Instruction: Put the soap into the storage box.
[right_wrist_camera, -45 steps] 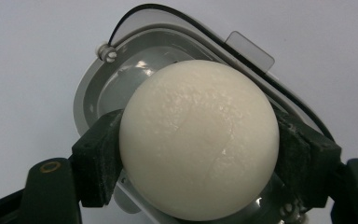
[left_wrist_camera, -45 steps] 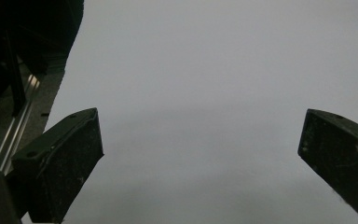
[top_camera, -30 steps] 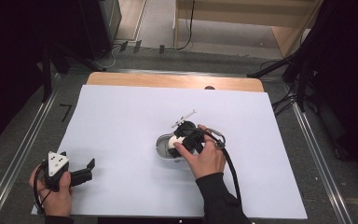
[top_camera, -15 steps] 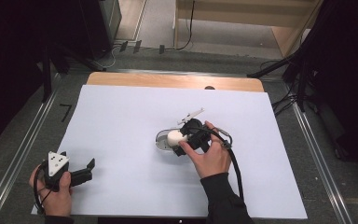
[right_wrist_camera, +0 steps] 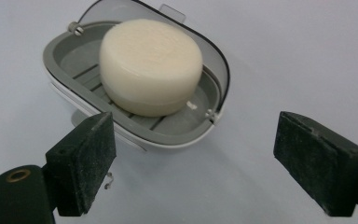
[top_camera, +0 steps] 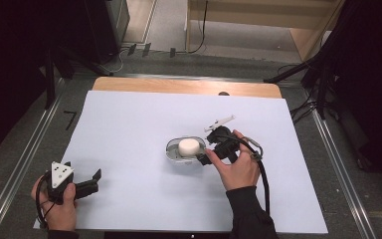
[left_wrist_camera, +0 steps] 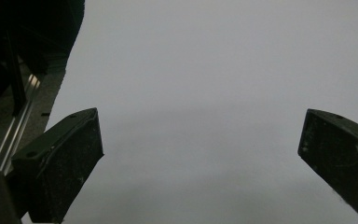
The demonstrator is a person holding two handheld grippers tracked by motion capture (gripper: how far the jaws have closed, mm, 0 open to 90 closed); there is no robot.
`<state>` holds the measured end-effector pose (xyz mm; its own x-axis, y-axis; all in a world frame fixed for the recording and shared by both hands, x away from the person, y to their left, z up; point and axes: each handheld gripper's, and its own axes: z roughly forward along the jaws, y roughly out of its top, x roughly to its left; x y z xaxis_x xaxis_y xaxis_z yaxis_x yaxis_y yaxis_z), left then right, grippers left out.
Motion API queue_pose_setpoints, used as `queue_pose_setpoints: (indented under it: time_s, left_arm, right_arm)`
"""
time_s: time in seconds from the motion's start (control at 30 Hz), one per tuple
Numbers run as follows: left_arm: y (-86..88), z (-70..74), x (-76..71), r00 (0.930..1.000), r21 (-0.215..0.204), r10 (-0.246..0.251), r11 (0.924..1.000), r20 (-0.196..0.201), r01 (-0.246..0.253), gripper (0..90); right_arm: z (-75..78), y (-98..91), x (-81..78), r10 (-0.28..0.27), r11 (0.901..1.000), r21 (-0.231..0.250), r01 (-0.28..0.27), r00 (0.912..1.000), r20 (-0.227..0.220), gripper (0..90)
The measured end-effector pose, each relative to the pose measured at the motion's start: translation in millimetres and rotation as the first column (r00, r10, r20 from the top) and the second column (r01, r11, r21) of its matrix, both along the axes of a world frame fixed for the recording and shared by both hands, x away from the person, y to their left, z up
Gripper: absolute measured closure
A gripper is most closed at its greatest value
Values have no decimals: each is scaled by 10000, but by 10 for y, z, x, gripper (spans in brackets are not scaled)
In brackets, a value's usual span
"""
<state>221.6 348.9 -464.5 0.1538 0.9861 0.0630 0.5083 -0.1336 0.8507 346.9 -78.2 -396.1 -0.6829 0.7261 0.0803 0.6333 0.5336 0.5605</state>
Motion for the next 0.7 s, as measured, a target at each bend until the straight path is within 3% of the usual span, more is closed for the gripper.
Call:
queue_pose_setpoints:
  time_s: [0.7]
  left_arm:
    - [-1,1,0,10000,45,16,10000,-2,-16,2]
  right_arm:
    - [-72,-481,-46,-908,9959,25,908,9958,-77,136]
